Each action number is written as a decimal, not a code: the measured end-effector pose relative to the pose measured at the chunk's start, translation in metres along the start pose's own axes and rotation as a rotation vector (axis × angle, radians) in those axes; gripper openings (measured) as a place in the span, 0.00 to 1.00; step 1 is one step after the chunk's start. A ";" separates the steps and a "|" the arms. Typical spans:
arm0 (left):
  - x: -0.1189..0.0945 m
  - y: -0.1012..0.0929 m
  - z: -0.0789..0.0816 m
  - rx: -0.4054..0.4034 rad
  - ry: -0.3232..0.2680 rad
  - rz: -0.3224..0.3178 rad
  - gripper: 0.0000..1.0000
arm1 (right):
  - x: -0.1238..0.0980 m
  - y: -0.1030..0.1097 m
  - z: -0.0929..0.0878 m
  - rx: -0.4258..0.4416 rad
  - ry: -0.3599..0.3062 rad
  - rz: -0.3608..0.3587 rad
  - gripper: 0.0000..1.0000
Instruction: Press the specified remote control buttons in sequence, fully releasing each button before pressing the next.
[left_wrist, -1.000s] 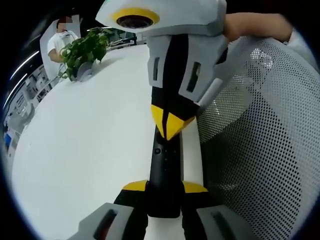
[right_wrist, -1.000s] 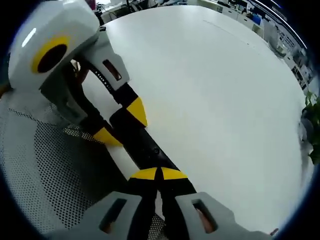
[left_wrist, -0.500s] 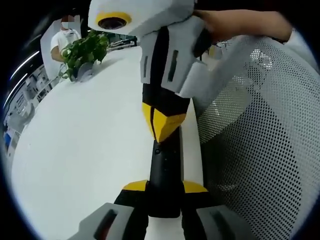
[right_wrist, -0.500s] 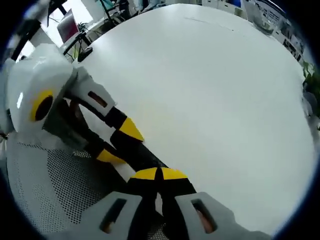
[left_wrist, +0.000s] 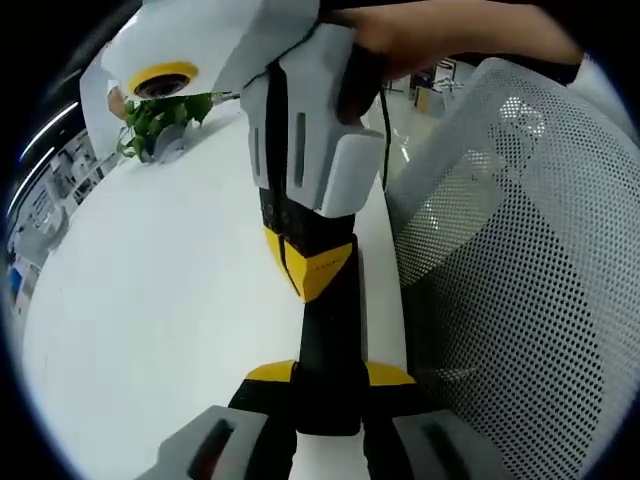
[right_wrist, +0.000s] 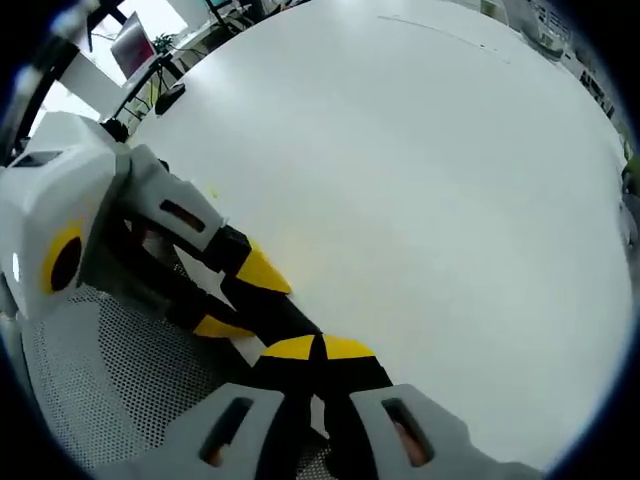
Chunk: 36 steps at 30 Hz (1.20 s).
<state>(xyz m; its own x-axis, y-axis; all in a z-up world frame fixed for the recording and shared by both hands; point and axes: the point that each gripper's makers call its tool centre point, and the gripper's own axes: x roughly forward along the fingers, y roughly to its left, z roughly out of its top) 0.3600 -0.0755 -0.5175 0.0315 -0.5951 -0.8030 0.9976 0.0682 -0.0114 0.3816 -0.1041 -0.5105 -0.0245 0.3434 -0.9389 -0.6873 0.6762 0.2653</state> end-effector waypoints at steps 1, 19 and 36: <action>0.000 0.000 0.000 0.000 0.000 0.001 0.23 | 0.001 0.001 -0.001 -0.003 0.015 0.006 0.00; 0.000 0.001 0.000 -0.013 -0.010 -0.004 0.23 | 0.004 0.000 -0.003 -0.104 0.104 -0.007 0.00; 0.000 0.001 0.001 -0.022 -0.020 -0.003 0.23 | 0.005 0.001 -0.003 -0.120 0.103 -0.028 0.00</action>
<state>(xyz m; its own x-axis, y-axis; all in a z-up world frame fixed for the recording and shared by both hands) 0.3614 -0.0761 -0.5174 0.0296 -0.6115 -0.7907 0.9961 0.0838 -0.0275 0.3790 -0.1039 -0.5156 -0.0742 0.2522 -0.9648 -0.7701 0.6002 0.2161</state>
